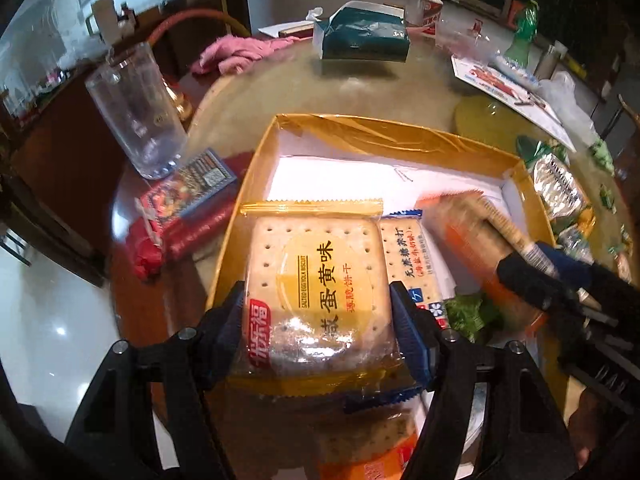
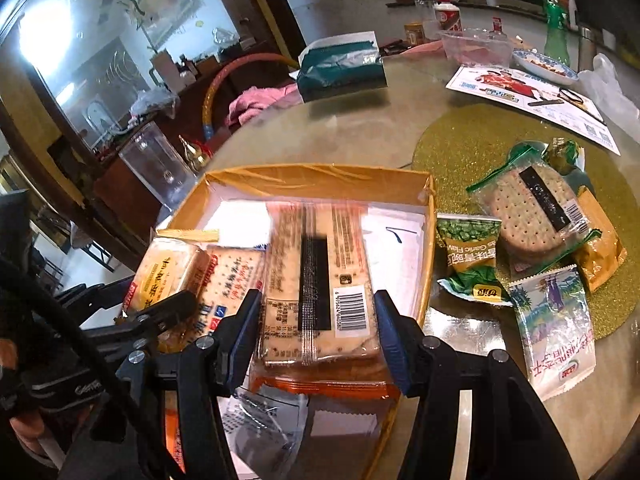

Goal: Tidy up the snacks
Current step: 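Carry both biscuit packs into the tray box and lower them, then open both tools and withdraw them from the tray box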

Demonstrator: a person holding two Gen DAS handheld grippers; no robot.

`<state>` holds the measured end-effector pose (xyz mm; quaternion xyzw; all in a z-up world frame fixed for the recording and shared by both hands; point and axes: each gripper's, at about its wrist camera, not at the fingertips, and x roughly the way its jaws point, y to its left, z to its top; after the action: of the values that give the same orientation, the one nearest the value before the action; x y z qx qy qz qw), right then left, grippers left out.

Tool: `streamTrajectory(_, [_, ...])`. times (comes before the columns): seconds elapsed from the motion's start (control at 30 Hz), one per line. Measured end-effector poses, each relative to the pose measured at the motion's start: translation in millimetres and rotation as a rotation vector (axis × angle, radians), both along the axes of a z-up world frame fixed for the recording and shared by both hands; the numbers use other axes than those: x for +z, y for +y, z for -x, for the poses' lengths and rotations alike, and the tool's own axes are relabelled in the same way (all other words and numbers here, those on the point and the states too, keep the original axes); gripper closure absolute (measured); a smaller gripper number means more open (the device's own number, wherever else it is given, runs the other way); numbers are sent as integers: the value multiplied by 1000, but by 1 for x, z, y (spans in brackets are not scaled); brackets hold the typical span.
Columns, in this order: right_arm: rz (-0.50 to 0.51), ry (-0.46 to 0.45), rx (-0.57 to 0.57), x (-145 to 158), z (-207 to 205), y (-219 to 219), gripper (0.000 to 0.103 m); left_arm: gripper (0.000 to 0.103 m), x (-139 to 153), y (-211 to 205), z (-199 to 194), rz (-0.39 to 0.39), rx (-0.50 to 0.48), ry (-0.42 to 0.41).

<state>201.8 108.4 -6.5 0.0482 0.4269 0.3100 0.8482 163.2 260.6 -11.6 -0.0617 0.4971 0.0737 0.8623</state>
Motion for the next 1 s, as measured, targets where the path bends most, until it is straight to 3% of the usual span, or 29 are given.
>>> streamTrajectory(0.17, [1, -17, 27, 4, 7, -1, 43, 30, 1, 4, -3, 35, 14, 35])
streamTrajectory(0.33, [-74, -90, 61, 19, 32, -23, 30, 10, 23, -1, 38, 15, 132, -126])
streamTrajectory(0.37, [-96, -99, 77, 20, 39, -30, 28, 9, 21, -6, 44, 1, 136, -140])
streamTrajectory(0.47, [-142, -96, 109, 16, 58, -54, 28, 10, 13, -29, 55, -111, 110, -78])
streamTrajectory(0.57, [-170, -108, 119, 10, 79, -87, 28, 9, 29, -60, 88, -156, 120, -190])
streamTrajectory(0.63, [-159, -127, 84, 6, 89, -107, 28, 9, 40, -83, 110, -88, 89, -249])
streamTrajectory(0.73, [-163, -133, 46, 0, 99, -139, 28, 9, 46, -115, 127, -13, 16, -266])
streamTrajectory(0.87, [-181, -104, -17, -12, 106, -186, 28, 9, 43, -161, 132, 70, -59, -212])
streamTrajectory(1.0, [-209, -61, -50, -24, 106, -226, 28, 9, 37, -196, 130, 75, -109, -158])
